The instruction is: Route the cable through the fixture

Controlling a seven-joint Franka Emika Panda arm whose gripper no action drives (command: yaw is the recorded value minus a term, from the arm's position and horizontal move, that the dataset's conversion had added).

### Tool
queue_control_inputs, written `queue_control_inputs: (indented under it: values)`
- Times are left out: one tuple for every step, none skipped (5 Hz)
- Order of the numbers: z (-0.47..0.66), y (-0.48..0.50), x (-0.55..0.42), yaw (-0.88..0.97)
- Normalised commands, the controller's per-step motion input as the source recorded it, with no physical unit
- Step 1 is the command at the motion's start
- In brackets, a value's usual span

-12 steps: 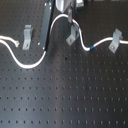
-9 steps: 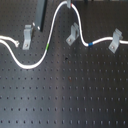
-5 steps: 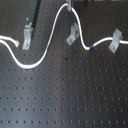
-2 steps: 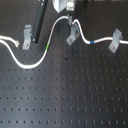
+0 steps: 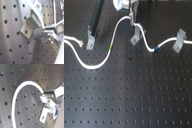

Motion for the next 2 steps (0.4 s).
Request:
queue_control_inputs:
  values:
    - [0.3,0.056,0.087,0.12]
    - [0.75,-0.096,0.022,0.0]
